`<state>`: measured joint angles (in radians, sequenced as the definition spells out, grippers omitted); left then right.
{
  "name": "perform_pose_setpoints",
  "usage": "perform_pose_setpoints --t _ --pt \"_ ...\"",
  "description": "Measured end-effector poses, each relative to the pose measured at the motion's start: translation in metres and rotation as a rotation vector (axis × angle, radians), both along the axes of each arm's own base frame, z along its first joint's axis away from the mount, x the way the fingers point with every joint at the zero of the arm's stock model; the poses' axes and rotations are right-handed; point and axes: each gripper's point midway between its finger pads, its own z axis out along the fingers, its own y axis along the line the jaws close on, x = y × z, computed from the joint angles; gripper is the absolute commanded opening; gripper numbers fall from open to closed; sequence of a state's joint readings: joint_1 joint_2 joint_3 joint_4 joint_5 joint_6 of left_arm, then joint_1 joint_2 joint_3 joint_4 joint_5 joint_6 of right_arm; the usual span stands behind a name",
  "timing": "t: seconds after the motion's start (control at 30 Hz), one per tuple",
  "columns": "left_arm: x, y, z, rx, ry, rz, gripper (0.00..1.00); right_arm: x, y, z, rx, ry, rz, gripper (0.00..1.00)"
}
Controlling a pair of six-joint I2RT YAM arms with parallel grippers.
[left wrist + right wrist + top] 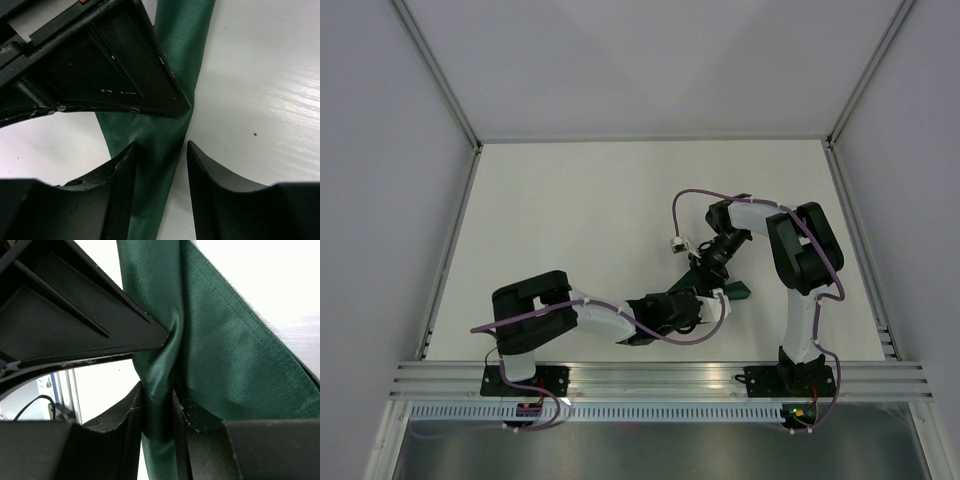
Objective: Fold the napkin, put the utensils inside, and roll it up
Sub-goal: Roll the napkin at the center of the board.
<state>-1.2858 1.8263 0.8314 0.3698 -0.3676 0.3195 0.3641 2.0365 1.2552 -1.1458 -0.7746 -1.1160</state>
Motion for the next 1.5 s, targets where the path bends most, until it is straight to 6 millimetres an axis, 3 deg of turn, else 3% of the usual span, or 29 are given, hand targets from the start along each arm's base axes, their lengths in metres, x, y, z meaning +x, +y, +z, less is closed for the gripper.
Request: perform_pose_setpoints --t 0.17,0.3,0.37,0.73,0.9,1.2,1.5 --pt "0.005 0.000 -0.003 0.008 0.015 0.006 0.31 -0.001 0.000 0.000 -0.004 0.012 -0.005 0.34" --pt "0.003 -0.001 -0.005 0.014 0.045 -0.009 0.08 0.000 0.000 0.000 -0.006 0.014 -0.008 0.34" --pt "0.002 -0.002 -0.005 0.018 0.057 -0.014 0.02 -0.001 0.000 0.000 -0.007 0.016 -0.011 0.34" --pt "0.005 -0.005 -0.006 -0.010 0.155 -0.032 0.02 -0.003 -0.001 0.009 -0.027 0.033 -0.045 0.65" --pt "0.007 -0.007 -0.006 -0.036 0.198 -0.036 0.02 0.010 -0.005 0.012 -0.037 -0.046 -0.067 0.69" --pt "0.011 -0.007 -0.005 -0.058 0.275 -0.045 0.02 0.066 -0.017 0.030 -0.012 -0.285 -0.190 0.70" --pt "0.019 -0.002 -0.003 -0.091 0.447 -0.048 0.02 0.093 -0.056 0.069 0.055 -0.436 -0.385 0.70"
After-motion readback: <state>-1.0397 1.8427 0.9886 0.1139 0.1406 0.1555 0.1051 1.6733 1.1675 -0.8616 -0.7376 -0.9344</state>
